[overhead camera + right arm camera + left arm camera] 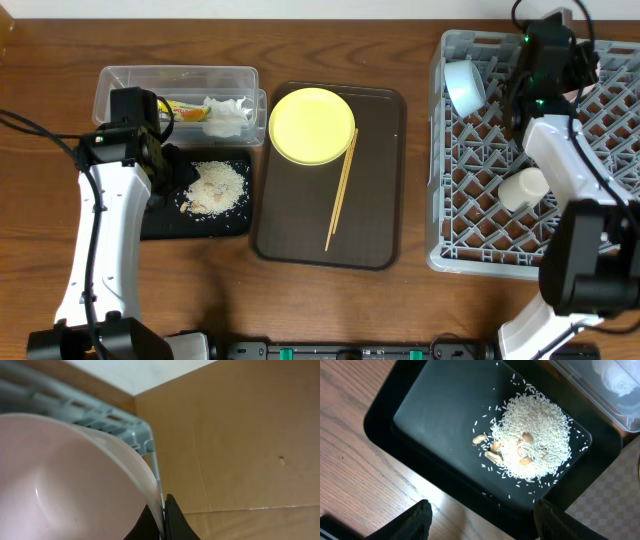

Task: Sort waste into correct bins and load items into the dishwasher rack
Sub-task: 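Carry the white bowl with the right gripper and set it in the rack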

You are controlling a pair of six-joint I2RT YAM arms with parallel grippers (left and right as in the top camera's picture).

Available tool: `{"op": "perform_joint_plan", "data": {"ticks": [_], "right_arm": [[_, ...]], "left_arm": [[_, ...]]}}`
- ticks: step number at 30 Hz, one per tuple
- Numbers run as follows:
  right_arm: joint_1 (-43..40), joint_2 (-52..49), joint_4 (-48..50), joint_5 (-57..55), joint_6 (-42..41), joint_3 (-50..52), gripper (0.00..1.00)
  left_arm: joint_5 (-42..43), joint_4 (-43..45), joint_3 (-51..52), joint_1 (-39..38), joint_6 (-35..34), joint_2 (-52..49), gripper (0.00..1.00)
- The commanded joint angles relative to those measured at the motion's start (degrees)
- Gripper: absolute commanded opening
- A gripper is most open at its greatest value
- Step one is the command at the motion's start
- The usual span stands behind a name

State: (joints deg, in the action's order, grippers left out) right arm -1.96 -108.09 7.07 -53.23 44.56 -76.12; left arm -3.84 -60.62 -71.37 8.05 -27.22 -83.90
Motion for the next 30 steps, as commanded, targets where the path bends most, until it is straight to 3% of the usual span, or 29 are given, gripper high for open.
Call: {"op": "perform_joint_plan", "data": {"ticks": [1,9,14,30], "right_arm": [[-0.11,-2.73,1.73,-1.01,2.86,-0.37,0.01],[1.01,-7.93,6.29,-0.98,2.29,-0.37,0.02],[2.05,-8.31,9.99,-0.48,0.02,-0.37,0.05],[2.36,-8.31,18.56,-0.17,1.88,-0.37,0.01]], "left_arm": [[-0.92,-0.17,-0.09,0.17,-0.74,0.31,0.68],[-0.92,-0.17,-0.09,0.17,-0.74,0.31,0.68],[-0.92,-0.17,-0.09,0.17,-0.76,0.31,0.68],[-0.90,-0.22,-0.09,0.17,-0.76,0.31,0.68]]}}
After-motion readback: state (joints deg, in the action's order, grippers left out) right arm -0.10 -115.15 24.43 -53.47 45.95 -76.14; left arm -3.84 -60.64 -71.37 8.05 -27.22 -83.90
